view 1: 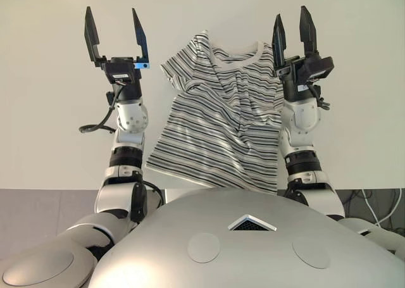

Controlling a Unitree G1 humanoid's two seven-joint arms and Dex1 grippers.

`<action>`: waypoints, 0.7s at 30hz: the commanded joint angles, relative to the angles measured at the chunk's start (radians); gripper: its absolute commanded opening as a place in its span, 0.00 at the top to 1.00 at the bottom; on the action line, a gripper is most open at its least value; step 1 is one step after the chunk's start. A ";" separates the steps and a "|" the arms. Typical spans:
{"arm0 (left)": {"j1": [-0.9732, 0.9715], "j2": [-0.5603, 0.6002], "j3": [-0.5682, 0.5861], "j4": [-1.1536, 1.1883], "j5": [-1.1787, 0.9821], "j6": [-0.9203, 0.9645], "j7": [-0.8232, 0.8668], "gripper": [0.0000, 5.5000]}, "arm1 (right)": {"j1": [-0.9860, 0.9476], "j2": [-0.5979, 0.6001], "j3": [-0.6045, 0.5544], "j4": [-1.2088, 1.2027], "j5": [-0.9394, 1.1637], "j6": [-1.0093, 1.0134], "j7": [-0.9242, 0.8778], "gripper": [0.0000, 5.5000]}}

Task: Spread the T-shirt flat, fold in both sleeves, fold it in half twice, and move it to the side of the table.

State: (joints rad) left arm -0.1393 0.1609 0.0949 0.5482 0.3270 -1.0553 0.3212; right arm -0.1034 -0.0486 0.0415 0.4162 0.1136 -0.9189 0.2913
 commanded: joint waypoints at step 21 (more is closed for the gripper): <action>0.054 0.012 0.045 -0.127 0.004 0.009 0.024 0.30 | -0.025 0.025 -0.187 -0.058 -0.323 -0.057 -0.350 0.47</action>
State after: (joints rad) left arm -0.1125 0.1624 0.1249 0.4651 0.3277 -1.0586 0.3400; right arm -0.1159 -0.0295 -0.1083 0.4056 -0.1374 -0.9781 0.0123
